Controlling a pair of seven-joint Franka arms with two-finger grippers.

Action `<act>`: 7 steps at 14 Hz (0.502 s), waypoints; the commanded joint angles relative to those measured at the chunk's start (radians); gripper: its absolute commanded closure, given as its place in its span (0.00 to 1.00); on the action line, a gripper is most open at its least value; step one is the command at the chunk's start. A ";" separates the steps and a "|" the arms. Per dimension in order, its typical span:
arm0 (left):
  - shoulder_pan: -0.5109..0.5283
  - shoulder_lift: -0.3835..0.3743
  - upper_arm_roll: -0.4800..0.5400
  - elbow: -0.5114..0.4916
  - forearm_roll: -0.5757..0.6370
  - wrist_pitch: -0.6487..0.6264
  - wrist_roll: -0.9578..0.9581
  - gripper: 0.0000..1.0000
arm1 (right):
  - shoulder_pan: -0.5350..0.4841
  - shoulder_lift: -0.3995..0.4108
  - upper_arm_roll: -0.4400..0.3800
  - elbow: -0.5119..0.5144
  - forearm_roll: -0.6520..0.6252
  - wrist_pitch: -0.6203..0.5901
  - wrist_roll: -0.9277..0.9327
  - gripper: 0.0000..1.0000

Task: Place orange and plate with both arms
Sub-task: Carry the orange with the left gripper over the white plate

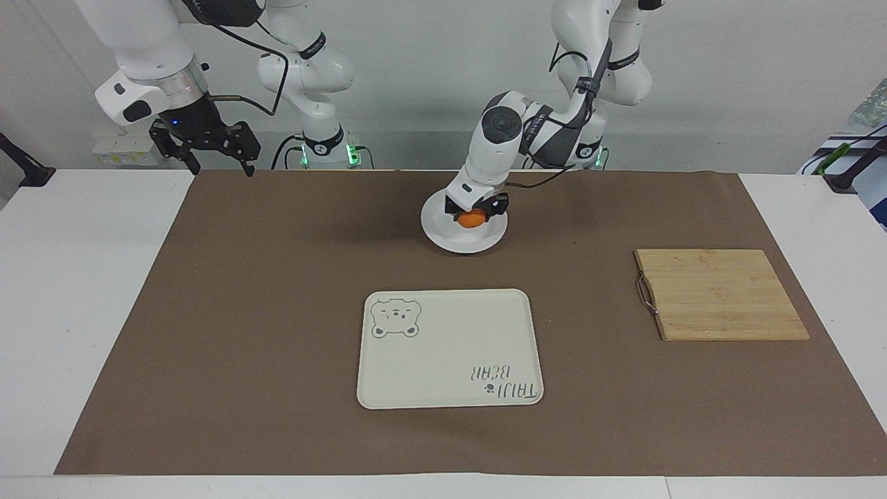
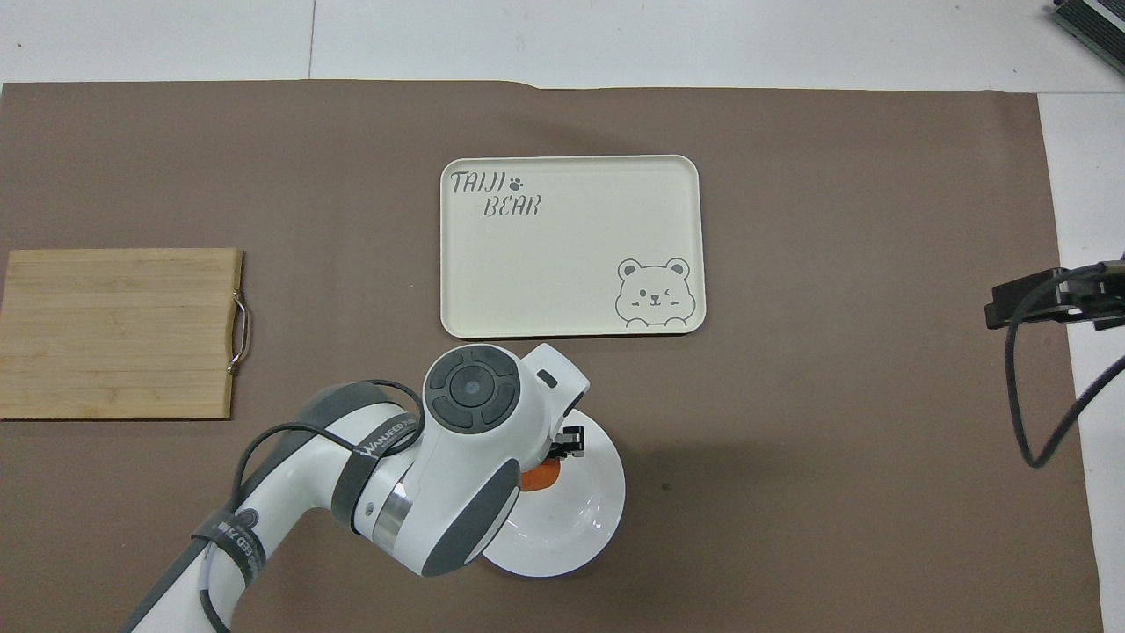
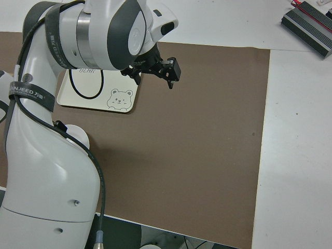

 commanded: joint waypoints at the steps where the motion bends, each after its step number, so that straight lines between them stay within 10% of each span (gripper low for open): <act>1: -0.011 -0.024 0.019 -0.050 -0.015 -0.004 -0.004 1.00 | -0.005 0.004 0.002 0.008 -0.004 0.010 -0.018 0.00; 7: -0.016 -0.014 0.019 -0.077 -0.015 0.025 -0.007 1.00 | -0.005 0.004 0.002 0.008 -0.004 0.010 -0.018 0.00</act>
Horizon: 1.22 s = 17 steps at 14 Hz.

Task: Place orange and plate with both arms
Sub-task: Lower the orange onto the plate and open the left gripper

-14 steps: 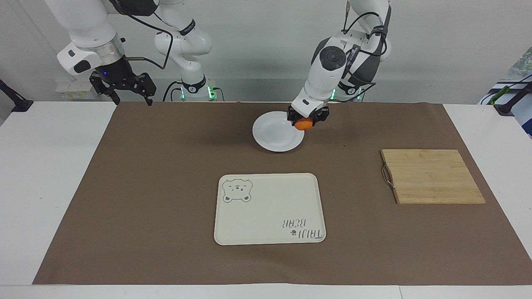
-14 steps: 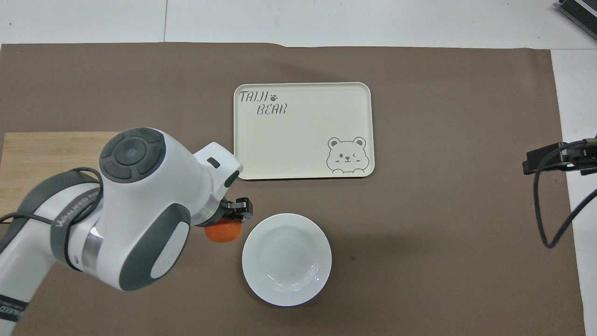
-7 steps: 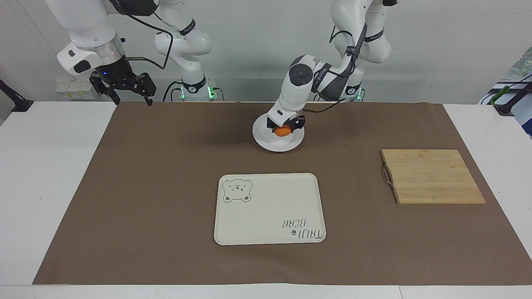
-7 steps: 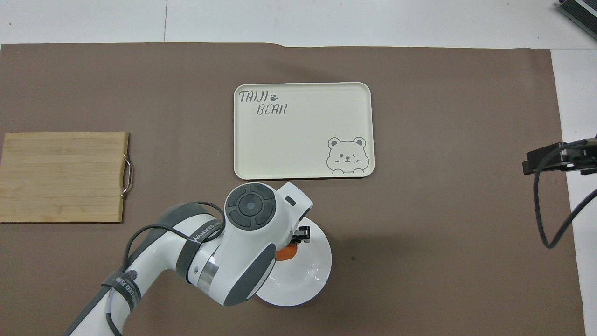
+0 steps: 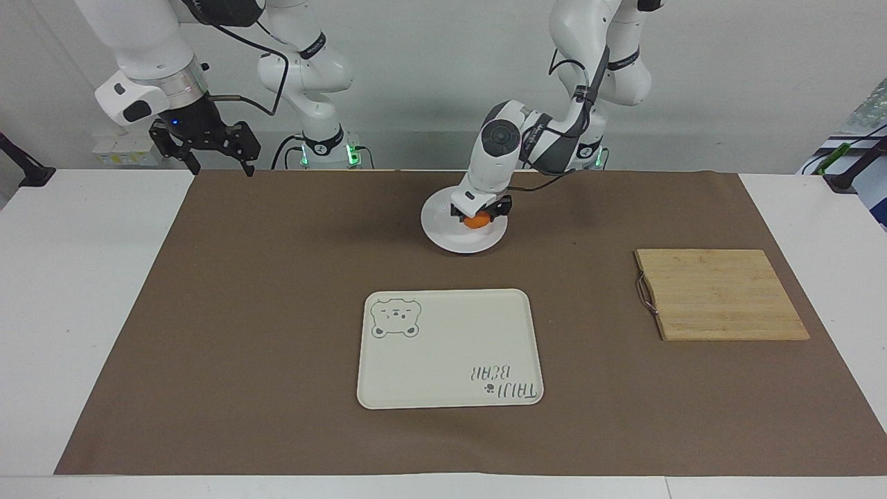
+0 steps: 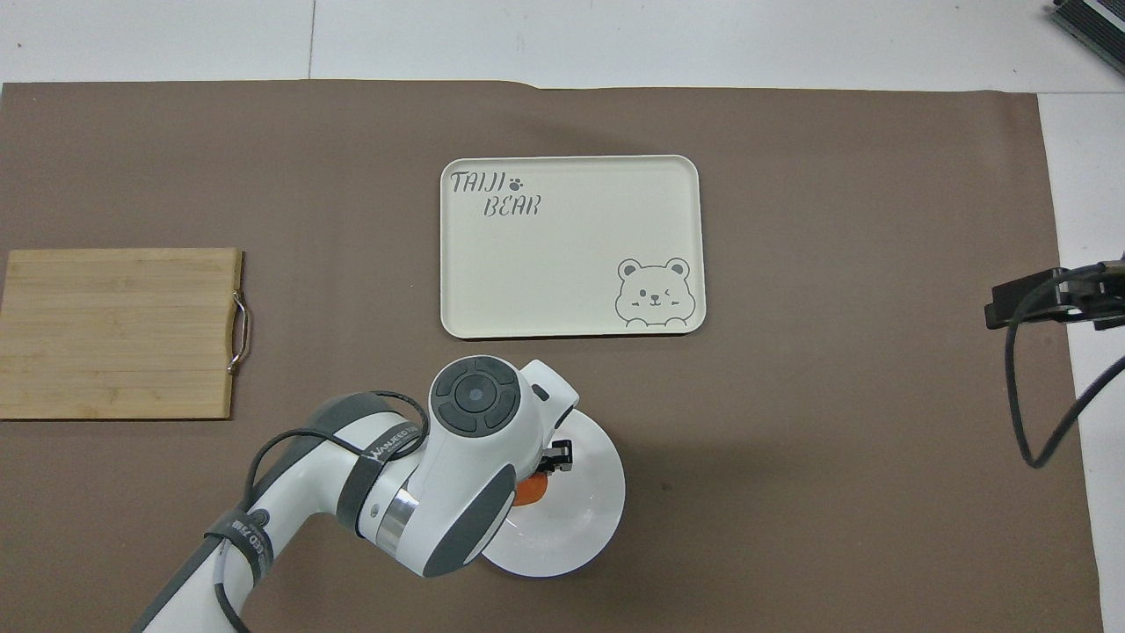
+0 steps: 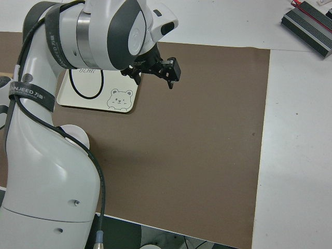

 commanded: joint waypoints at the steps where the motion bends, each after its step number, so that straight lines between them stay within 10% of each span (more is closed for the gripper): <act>1: -0.032 -0.021 0.014 -0.028 -0.015 0.027 -0.006 1.00 | -0.005 0.004 0.002 0.008 -0.004 0.010 -0.018 0.00; 6: -0.037 -0.021 0.014 -0.057 -0.015 0.070 -0.009 0.98 | -0.005 0.004 0.004 0.008 -0.004 0.010 -0.018 0.00; 9: -0.037 -0.033 0.014 -0.083 -0.015 0.056 -0.015 0.00 | -0.005 0.004 0.002 0.008 -0.004 0.010 -0.018 0.00; 17: -0.022 -0.104 0.025 -0.057 -0.015 -0.070 -0.069 0.00 | -0.005 0.004 0.002 0.008 -0.004 0.010 -0.018 0.00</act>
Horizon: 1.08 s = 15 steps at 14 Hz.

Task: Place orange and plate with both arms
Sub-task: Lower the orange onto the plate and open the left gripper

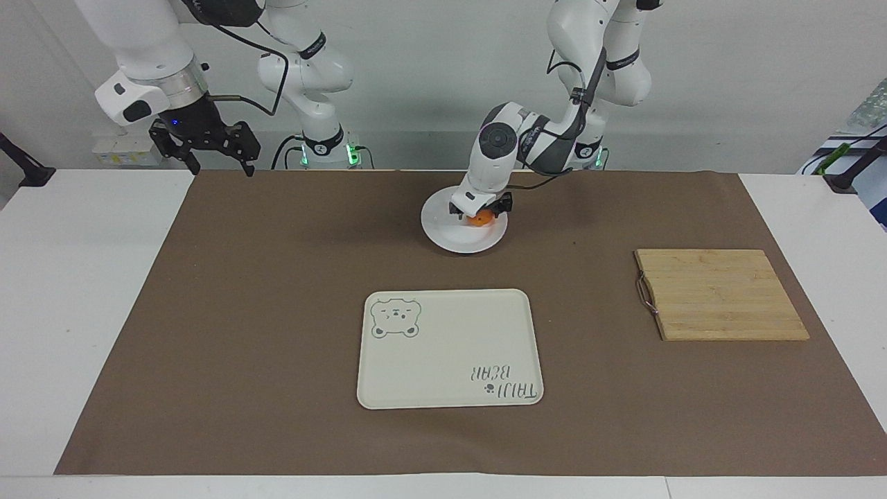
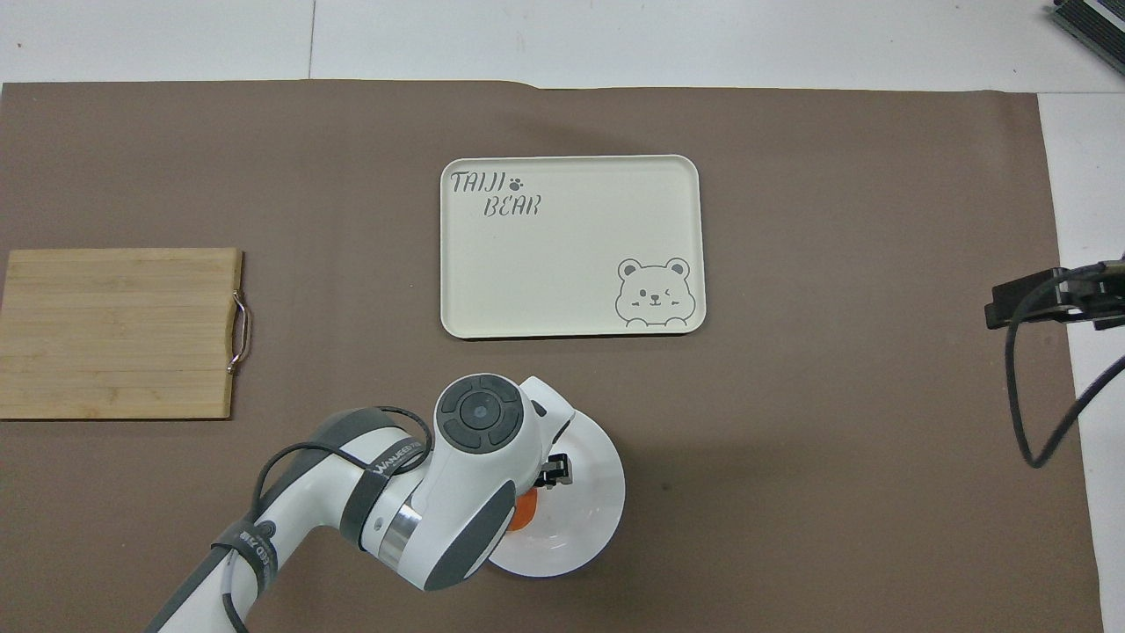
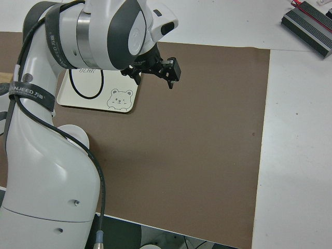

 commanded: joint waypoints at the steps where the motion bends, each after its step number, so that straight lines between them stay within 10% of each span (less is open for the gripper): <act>1: 0.018 -0.084 0.019 0.016 -0.011 -0.091 -0.023 0.00 | -0.005 0.004 0.004 0.007 -0.004 0.010 -0.018 0.00; 15: 0.493 -0.149 0.019 0.364 0.149 -0.401 0.414 0.00 | 0.000 -0.062 0.011 -0.140 0.121 0.045 -0.076 0.00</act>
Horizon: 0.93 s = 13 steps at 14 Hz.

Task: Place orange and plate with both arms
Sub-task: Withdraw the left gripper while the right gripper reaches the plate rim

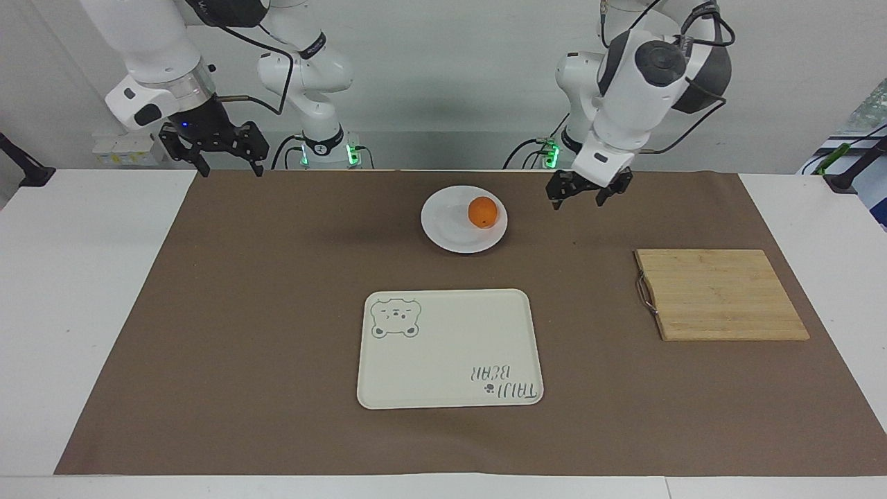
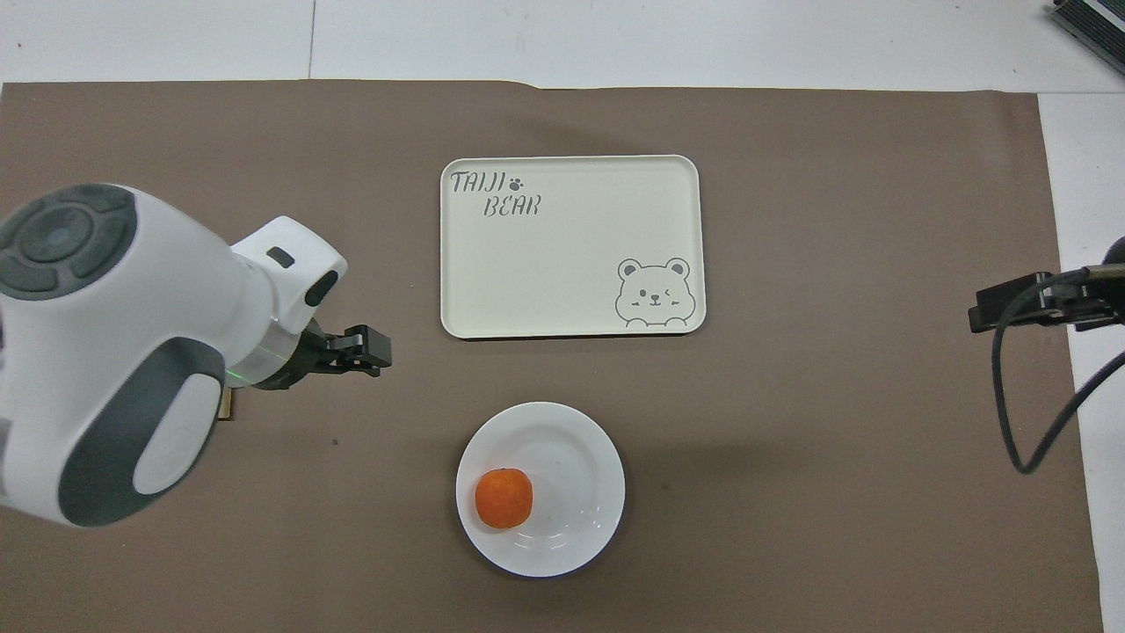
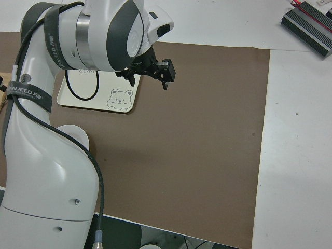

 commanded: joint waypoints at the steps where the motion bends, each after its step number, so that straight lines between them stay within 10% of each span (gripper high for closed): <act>1: 0.106 0.014 -0.012 0.063 0.029 -0.034 0.132 0.00 | -0.005 -0.058 0.002 -0.132 0.118 0.056 -0.068 0.00; 13: 0.266 0.006 -0.003 0.288 0.118 -0.233 0.283 0.00 | 0.155 -0.071 0.005 -0.564 0.385 0.391 -0.130 0.00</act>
